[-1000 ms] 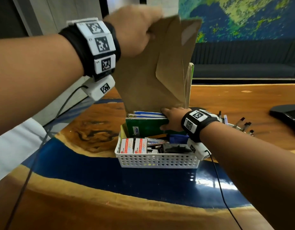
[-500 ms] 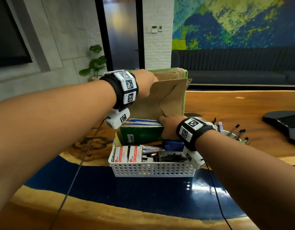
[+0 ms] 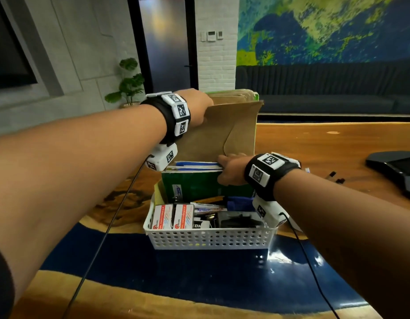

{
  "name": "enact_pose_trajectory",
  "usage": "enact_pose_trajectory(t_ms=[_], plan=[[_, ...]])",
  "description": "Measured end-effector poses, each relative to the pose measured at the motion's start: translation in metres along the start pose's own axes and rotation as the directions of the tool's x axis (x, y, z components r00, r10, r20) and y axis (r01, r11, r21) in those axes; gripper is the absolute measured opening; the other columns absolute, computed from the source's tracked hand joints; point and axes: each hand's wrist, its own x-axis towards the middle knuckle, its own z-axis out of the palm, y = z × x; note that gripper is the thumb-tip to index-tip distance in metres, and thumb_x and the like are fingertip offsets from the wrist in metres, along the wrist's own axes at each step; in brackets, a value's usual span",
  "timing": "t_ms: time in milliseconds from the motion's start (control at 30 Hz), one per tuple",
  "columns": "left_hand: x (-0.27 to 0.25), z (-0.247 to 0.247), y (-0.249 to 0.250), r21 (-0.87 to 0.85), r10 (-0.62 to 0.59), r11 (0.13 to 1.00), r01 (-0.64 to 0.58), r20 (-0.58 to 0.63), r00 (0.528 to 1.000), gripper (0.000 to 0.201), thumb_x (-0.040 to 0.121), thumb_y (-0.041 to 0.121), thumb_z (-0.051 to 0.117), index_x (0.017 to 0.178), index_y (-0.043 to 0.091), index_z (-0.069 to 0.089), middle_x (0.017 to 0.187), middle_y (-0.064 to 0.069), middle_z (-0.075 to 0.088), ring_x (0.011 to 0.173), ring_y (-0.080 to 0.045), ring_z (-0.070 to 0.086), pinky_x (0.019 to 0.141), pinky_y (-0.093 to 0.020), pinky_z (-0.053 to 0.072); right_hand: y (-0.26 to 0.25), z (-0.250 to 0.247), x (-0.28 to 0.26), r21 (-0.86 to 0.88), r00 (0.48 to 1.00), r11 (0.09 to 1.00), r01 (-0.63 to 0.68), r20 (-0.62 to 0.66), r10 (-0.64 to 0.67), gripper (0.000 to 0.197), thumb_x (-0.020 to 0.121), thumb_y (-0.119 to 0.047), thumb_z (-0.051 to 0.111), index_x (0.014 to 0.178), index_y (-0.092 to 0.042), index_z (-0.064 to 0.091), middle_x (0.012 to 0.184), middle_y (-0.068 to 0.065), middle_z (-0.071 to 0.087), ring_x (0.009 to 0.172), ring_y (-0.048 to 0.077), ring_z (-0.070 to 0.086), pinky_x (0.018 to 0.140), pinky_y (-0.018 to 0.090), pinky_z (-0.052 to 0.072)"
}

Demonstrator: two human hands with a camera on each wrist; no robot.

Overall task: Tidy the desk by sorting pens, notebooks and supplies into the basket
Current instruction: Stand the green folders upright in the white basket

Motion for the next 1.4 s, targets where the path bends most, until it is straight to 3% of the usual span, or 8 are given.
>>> enact_pose_trajectory(t_ms=[233,367,467,533,667,800,900,1400], plan=[[-0.075,0.001,0.027,-0.377,-0.46,0.876,0.3,-0.467,0.755,0.047,0.071,0.013,0.062,0.112,0.026,0.043,0.125,-0.008,0.041,0.116,-0.034,0.04,0.09,-0.042,0.034,0.017,-0.002,0.003,0.148,0.939,0.986,-0.073,-0.322,0.118,0.079,0.065,-0.047,0.088,0.125,-0.018,0.044,0.132,0.006,0.052,0.123,0.033,0.046,0.093,0.043,0.043],[-0.13,0.031,0.053,-0.321,-0.235,0.917,0.237,0.046,0.971,0.056,0.068,0.068,0.071,0.111,0.04,0.051,0.126,-0.003,0.043,0.122,-0.03,0.038,0.098,-0.048,0.036,0.013,0.002,0.003,-0.085,0.888,0.981,-0.173,-0.444,0.119,0.074,0.066,-0.062,0.079,0.125,-0.027,0.051,0.132,0.009,0.04,0.125,0.033,0.038,0.097,0.051,0.041],[-0.156,0.076,0.063,-0.26,-0.083,0.942,0.213,0.436,0.896,0.127,0.042,0.094,0.064,0.149,0.055,0.009,0.161,-0.004,0.003,0.147,-0.04,0.003,0.111,-0.068,0.02,0.007,-0.006,0.0,-0.067,0.933,0.983,-0.168,-0.332,0.137,0.068,0.075,-0.054,0.077,0.132,-0.026,0.052,0.132,0.009,0.048,0.124,0.032,0.046,0.096,0.049,0.045],[-0.166,0.104,0.068,-0.258,-0.04,0.945,0.203,0.523,0.851,0.144,0.038,0.093,0.067,0.146,0.055,-0.021,0.159,-0.003,-0.034,0.145,-0.045,-0.025,0.106,-0.079,0.001,0.006,-0.012,-0.008,-0.01,0.958,0.992,-0.127,-0.261,0.12,0.053,0.083,-0.042,0.072,0.129,-0.022,0.055,0.129,0.009,0.054,0.115,0.032,0.055,0.092,0.047,0.052],[-0.169,0.131,0.078,-0.275,-0.078,0.924,0.267,0.548,0.833,0.143,0.04,0.097,0.061,0.14,0.056,-0.032,0.151,0.001,-0.047,0.143,-0.045,-0.031,0.1,-0.083,-0.011,0.003,0.003,-0.042,0.05,0.957,0.997,-0.053,-0.283,0.065,0.077,0.082,-0.059,0.068,0.146,-0.027,0.04,0.145,0.009,0.044,0.13,0.034,0.046,0.102,0.051,0.046],[-0.163,0.136,0.076,-0.274,-0.12,0.916,0.292,0.506,0.854,0.142,0.043,0.093,0.064,0.138,0.056,-0.035,0.154,0.007,-0.044,0.145,-0.042,-0.029,0.101,-0.082,-0.011,-0.003,0.055,-0.07,-0.03,0.988,1.0,-0.008,-0.156,0.003,0.138,0.06,-0.087,0.065,0.158,-0.028,-0.013,0.167,0.003,-0.018,0.153,0.036,-0.014,0.121,0.061,0.008],[-0.157,0.14,0.072,-0.272,-0.12,0.918,0.289,0.505,0.855,0.142,0.045,0.09,0.067,0.138,0.056,-0.034,0.154,0.011,-0.043,0.145,-0.04,-0.031,0.102,-0.08,-0.013,0.007,0.071,-0.067,-0.11,0.995,0.994,0.018,-0.097,-0.029,0.162,0.047,-0.079,0.08,0.154,-0.021,-0.027,0.16,0.005,-0.037,0.146,0.037,-0.032,0.121,0.062,0.002],[-0.1,0.171,0.059,-0.221,-0.115,0.942,0.254,0.496,0.86,0.135,0.048,0.091,0.064,0.144,0.056,-0.025,0.159,0.008,-0.035,0.147,-0.04,-0.024,0.102,-0.082,-0.009,0.019,0.102,-0.008,-0.152,0.951,0.988,0.001,-0.305,-0.048,0.13,0.07,-0.086,0.054,0.157,-0.023,-0.019,0.161,0.013,-0.032,0.145,0.04,-0.033,0.119,0.061,-0.013]])
